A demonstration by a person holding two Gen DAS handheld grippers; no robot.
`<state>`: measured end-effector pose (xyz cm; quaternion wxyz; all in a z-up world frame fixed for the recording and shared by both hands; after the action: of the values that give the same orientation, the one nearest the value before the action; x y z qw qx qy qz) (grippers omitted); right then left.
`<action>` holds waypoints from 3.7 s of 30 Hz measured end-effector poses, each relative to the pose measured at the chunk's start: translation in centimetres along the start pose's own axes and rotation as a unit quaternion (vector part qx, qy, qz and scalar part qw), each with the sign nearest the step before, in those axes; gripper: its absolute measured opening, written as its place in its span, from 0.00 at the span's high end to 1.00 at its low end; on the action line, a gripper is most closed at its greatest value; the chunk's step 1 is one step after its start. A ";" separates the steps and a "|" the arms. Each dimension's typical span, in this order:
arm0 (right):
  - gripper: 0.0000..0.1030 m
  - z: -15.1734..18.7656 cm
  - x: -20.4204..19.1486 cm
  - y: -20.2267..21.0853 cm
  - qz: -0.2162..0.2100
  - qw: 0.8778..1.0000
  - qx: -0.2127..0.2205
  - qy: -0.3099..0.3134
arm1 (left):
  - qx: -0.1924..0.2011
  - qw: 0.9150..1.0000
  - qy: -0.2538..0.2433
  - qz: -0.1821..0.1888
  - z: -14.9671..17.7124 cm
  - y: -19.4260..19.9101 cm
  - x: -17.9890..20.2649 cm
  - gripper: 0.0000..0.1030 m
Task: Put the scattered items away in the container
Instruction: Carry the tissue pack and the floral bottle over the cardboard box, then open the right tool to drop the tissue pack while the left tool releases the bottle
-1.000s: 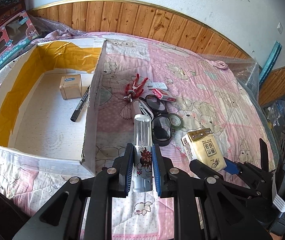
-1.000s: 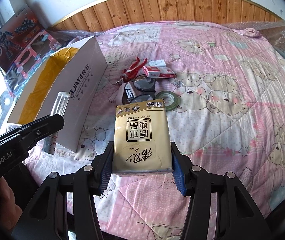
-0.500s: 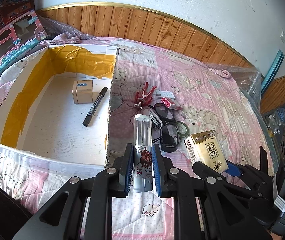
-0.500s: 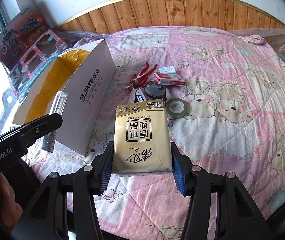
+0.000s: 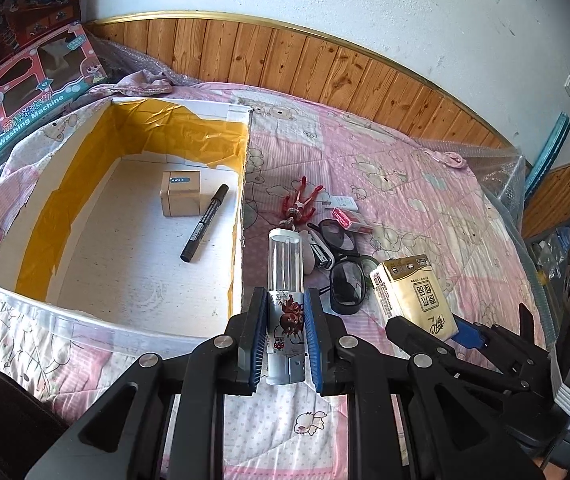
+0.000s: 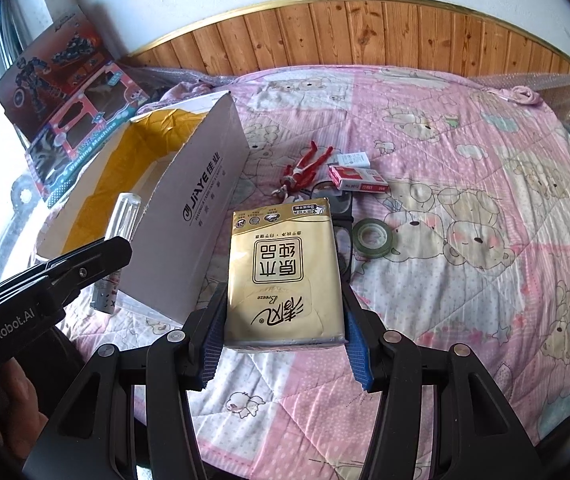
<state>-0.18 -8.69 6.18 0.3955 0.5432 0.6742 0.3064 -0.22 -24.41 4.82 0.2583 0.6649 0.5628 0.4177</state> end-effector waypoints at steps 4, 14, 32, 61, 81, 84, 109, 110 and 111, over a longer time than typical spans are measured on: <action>0.47 -0.4 -0.8 0.1 -0.003 1.000 0.002 0.008 | 0.004 1.000 0.005 -0.002 -0.2 0.3 -0.5 0.81; 0.47 -1.7 -3.2 0.1 -0.013 0.999 0.006 0.030 | 0.012 1.000 0.022 -0.011 -1.0 1.1 -2.2 0.81; 0.47 -3.9 -7.9 -0.9 -0.035 0.997 0.005 0.065 | 0.019 0.998 0.061 -0.016 -2.6 1.8 -6.6 0.81; 0.47 -6.8 -13.8 -5.1 -0.054 0.992 -0.019 0.110 | -0.009 0.995 0.086 -0.052 -5.1 -0.8 -13.3 0.81; 0.47 -7.4 -16.3 -9.9 -0.048 0.986 -0.063 0.148 | -0.066 0.989 0.119 -0.053 -7.0 -4.9 -17.1 0.81; 0.47 -7.4 -16.7 -10.4 -0.046 0.984 -0.068 0.157 | -0.070 0.989 0.116 -0.060 -7.5 -5.3 -17.4 0.81; 0.46 -7.2 -15.8 -7.8 -0.068 0.987 -0.050 0.135 | -0.060 0.987 0.134 -0.058 -7.7 -4.1 -17.9 0.42; 0.46 -7.0 -15.7 -7.4 -0.070 0.988 -0.046 0.133 | -0.057 0.987 0.136 -0.059 -7.5 -3.7 -17.9 0.42; 0.46 -6.9 -15.6 -7.0 -0.072 0.988 -0.043 0.131 | -0.054 0.987 0.138 -0.060 -7.3 -3.4 -17.8 0.42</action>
<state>-8.05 -25.32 6.83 0.3475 0.4309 0.7437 0.3748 -8.51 -41.68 1.14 0.2383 0.5513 0.6086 0.5185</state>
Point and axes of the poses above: each gripper's, at about its wrist camera, not at the fingertips, and y roughly against the way its jaws point, x to its right, z to its underside, the point moved 1 cm from there along -y, roughly the way its jaws point, and after that the axes turned 6 degrees about -x, right-handed, at the moved point
